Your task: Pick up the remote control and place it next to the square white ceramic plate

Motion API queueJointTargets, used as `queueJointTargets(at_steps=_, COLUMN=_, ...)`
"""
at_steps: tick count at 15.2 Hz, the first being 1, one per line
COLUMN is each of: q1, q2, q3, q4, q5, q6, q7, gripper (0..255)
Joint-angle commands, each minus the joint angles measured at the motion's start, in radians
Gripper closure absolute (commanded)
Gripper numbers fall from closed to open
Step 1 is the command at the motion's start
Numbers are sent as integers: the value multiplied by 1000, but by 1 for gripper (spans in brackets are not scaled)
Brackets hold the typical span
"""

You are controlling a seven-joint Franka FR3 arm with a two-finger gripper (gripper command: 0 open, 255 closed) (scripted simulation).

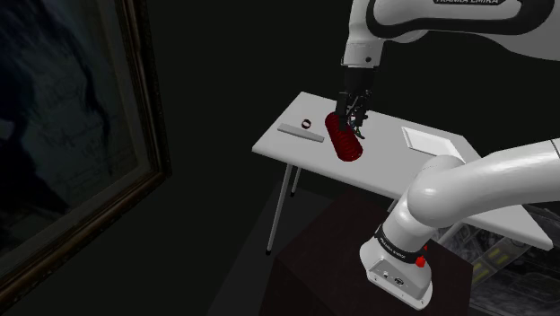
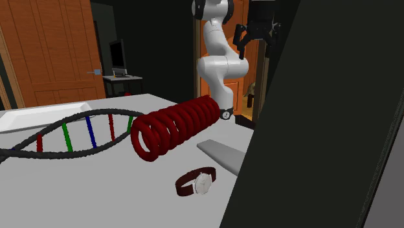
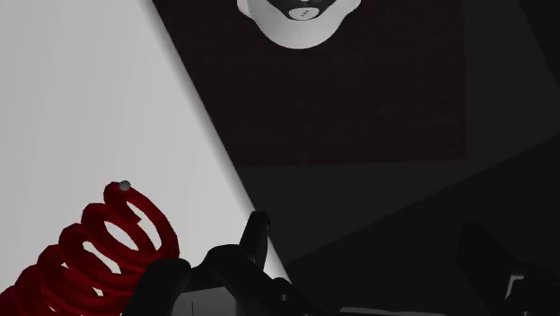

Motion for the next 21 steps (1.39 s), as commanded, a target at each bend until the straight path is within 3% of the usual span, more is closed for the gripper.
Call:
queueJointTargets(at_steps=1, q1=0, q2=0, q3=0, q4=0, q5=0, q6=0, q7=0, gripper=0)
queueJointTargets(at_steps=12, q1=-9, q2=248, q3=-167, q4=-10, q5=-136, q6=357, q7=-322, gripper=0)
queueJointTargets(at_steps=21, q1=10, q2=550, q3=-278, q4=118, q5=-117, q6=617, q7=-588, gripper=0)
